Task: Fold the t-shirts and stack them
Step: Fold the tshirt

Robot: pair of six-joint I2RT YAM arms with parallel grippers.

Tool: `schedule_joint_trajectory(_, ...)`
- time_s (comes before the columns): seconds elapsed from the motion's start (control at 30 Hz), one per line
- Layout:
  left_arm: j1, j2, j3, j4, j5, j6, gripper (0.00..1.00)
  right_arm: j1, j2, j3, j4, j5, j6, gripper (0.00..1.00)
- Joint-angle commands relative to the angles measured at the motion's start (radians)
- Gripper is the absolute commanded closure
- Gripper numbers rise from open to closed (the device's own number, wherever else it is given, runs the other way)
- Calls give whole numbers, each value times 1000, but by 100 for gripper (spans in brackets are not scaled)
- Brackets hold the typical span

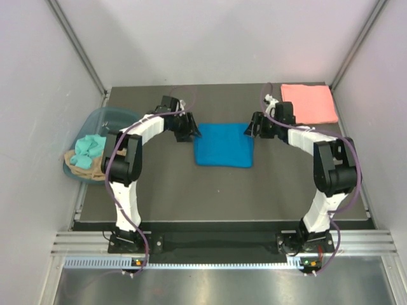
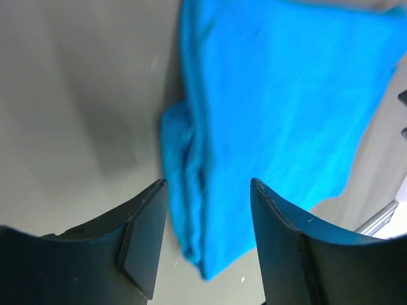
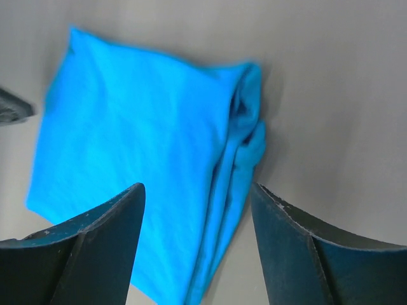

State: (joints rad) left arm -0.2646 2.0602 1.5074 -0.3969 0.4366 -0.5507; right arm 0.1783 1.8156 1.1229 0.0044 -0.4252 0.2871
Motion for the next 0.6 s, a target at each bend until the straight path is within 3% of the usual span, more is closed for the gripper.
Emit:
schedule_joint_trajectory(0.0,-7,-86,-97,23,5,1,41,23,16,-9,-64,77,-68,33)
schedule_joint_trajectory(0.23,-13,-81,-186,118,28,-24,39,59,111,44,-61,86,-108,34)
schedule_joint_trajectory(0.3,-13,-58,-191,145,60,-35,41,56,131,64,-66,74,-103,40)
schedule_joint_trajectory(0.4,-15,-17,-200,187,89,-61,49,44,140,75,-49,57,-68,55)
schedule_joint_trajectory(0.43,-16,-18,-207,207,91,-69,58,32,142,58,-31,-7,-51,58)
schedule_joint_trajectory(0.57,-18,-25,-208,198,80,-80,72,20,160,15,126,-138,58,67)
